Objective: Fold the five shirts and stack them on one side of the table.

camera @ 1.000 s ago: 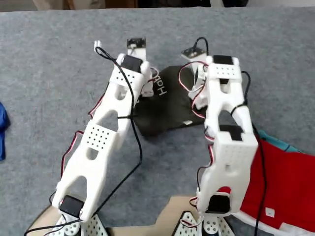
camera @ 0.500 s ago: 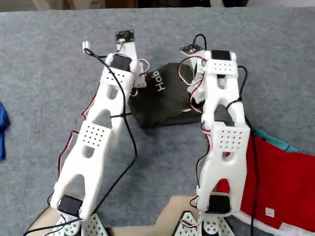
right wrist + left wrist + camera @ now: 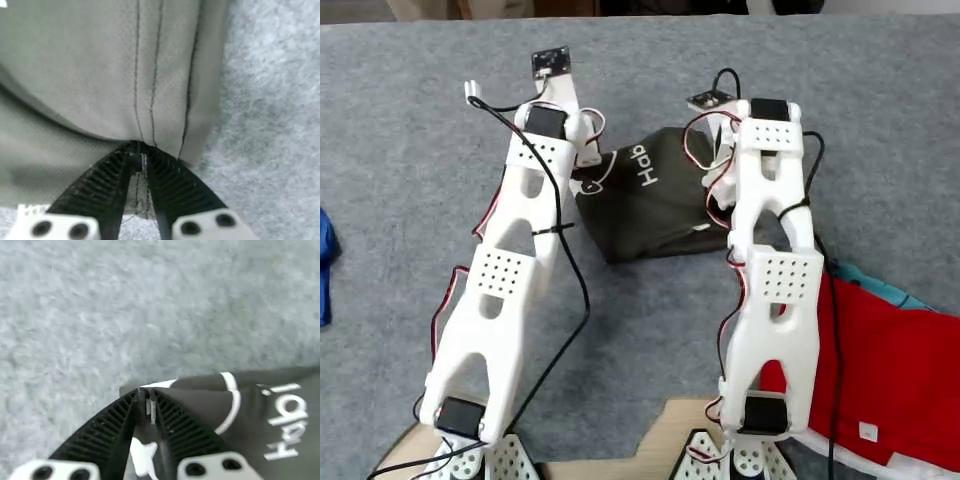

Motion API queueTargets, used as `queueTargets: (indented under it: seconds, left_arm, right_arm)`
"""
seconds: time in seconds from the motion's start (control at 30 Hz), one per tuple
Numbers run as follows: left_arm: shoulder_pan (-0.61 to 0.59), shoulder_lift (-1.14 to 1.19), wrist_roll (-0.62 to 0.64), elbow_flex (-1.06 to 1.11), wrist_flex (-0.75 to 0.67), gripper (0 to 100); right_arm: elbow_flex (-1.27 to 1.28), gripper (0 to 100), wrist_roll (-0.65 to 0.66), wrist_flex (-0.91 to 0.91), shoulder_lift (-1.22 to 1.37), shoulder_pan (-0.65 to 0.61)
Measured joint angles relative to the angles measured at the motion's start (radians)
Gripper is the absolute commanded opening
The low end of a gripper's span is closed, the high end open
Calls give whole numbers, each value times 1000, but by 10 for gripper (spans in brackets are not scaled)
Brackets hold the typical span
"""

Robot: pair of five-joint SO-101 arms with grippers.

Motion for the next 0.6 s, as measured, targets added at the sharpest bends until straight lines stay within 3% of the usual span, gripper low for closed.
queueTargets:
  seconds: [0.37, 0.6]
  left_arm:
    - [-84, 17, 0, 17, -17, 36]
    - [-78, 5, -2, -69, 98, 61]
  right_arm:
    - [-34, 5, -2, 31, 3, 2]
    - [-219, 9, -46, 95, -74, 12]
